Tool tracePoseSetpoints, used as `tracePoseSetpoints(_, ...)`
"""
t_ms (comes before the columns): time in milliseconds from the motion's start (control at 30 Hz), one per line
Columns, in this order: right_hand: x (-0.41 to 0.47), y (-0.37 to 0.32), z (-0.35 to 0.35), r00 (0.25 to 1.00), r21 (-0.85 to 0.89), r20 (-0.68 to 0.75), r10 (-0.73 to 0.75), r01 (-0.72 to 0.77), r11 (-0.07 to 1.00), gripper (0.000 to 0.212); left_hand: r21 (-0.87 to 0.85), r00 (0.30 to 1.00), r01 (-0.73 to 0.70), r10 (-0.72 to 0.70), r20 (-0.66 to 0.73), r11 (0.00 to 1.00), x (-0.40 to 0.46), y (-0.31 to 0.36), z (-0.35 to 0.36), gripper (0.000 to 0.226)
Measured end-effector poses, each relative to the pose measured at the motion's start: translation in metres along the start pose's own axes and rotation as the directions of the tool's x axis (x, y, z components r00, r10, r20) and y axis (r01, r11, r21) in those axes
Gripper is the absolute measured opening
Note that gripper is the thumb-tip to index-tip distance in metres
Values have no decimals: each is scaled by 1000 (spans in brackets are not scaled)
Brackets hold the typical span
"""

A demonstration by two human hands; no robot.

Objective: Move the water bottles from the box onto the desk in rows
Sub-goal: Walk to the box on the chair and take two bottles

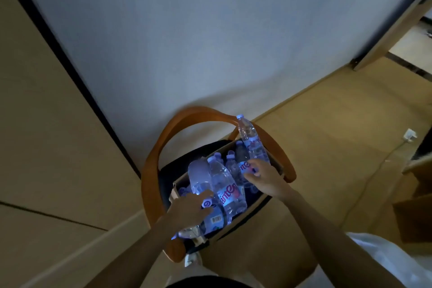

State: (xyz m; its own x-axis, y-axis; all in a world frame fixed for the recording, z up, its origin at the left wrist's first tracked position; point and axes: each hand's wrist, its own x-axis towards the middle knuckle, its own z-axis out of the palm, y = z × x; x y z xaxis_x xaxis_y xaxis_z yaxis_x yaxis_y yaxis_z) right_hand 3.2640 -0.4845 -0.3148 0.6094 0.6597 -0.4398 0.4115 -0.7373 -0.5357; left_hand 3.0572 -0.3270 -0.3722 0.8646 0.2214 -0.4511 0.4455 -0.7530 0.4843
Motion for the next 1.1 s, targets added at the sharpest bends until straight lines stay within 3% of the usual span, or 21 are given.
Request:
tracePoseSetpoints(233,65,-24,-4,981,-78,179,-76,91,993,41,-186,994,45,-61,-86,982,3,10,16,33)
tracePoseSetpoints(533,146,-57,24,871,-237,465,-158,294,926,55,-411,927,230,-327,-184,882,0,34,33,23)
tracePoseSetpoints(667,169,-58,32,797,-340,579,-173,428,838,47,-474,812,334,-504,-294,815,2,55,50,38)
tracePoseSetpoints(767,175,-55,36,753,-340,631,-188,486,805,34,-599,665,402,-671,-329,692,11,72,55,54)
tracePoseSetpoints(867,178,-54,36,740,-321,637,-215,509,799,35,-683,549,433,-773,-318,588,22,81,51,61)
tracePoseSetpoints(1000,180,-47,30,724,-295,648,-236,525,798,39,-715,453,445,-824,-340,539,30,88,47,48)
tracePoseSetpoints(1100,181,-39,23,683,-233,682,-263,543,807,38,-741,470,355,-794,-386,570,31,88,48,29)
